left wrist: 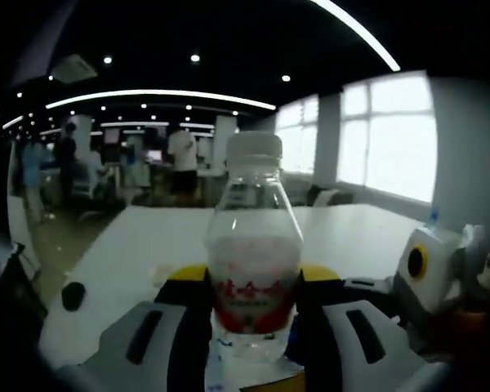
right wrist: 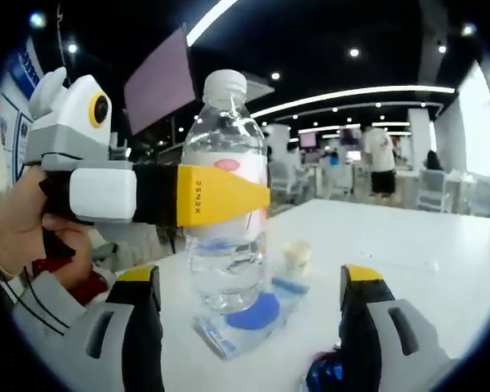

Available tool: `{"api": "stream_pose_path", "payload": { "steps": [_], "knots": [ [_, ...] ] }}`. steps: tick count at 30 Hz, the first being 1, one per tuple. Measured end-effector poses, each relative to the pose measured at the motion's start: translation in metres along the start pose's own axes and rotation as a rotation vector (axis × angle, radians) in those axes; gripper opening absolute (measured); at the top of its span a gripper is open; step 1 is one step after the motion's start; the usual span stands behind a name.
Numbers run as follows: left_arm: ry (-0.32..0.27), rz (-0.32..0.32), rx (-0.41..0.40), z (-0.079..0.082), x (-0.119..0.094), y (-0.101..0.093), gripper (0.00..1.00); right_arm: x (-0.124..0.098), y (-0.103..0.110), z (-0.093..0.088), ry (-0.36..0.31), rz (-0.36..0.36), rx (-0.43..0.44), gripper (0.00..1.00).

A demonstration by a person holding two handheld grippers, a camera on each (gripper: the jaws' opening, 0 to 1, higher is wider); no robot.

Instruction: Arrange the tabletop items into an orderly group along one side of the table until the central work area is clear of visible clutter.

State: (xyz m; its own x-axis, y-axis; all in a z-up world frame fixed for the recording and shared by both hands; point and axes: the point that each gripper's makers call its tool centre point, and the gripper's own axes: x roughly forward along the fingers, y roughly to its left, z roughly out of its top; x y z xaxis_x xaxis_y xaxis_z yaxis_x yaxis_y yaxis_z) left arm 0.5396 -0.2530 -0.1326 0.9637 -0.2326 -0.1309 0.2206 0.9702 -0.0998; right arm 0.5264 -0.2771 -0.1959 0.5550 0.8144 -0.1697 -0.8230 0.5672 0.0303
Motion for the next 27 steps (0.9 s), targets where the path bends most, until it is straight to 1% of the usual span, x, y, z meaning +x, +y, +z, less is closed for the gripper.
{"api": "stream_pose_path", "payload": {
  "steps": [3, 8, 13, 15, 19, 24, 27],
  "knots": [
    [-0.002, 0.030, -0.007, 0.001, 0.002, 0.013, 0.36, -0.002, -0.001, -0.007, 0.028, 0.000, -0.005, 0.96],
    [-0.003, 0.073, -0.011, 0.001, 0.006, 0.031, 0.36, -0.007, -0.005, -0.013, 0.048, -0.011, 0.015, 0.99],
    [-0.008, 0.114, 0.000, 0.002, 0.011, 0.051, 0.36, -0.013, -0.010, -0.017, 0.060, -0.027, 0.025, 0.99],
    [-0.018, 0.129, 0.005, 0.004, 0.014, 0.059, 0.36, -0.015, -0.012, -0.018, 0.060, -0.029, 0.035, 0.99],
    [-0.021, 0.152, 0.038, 0.003, 0.018, 0.072, 0.36, -0.023, -0.015, -0.022, 0.076, -0.032, 0.031, 0.99],
    [-0.032, 0.176, 0.012, 0.001, 0.025, 0.088, 0.36, -0.028, -0.020, -0.029, 0.090, -0.024, 0.058, 0.99],
    [-0.024, 0.192, -0.004, -0.002, 0.030, 0.099, 0.36, -0.028, -0.024, -0.035, 0.098, -0.030, 0.069, 0.99]
  ]
}}
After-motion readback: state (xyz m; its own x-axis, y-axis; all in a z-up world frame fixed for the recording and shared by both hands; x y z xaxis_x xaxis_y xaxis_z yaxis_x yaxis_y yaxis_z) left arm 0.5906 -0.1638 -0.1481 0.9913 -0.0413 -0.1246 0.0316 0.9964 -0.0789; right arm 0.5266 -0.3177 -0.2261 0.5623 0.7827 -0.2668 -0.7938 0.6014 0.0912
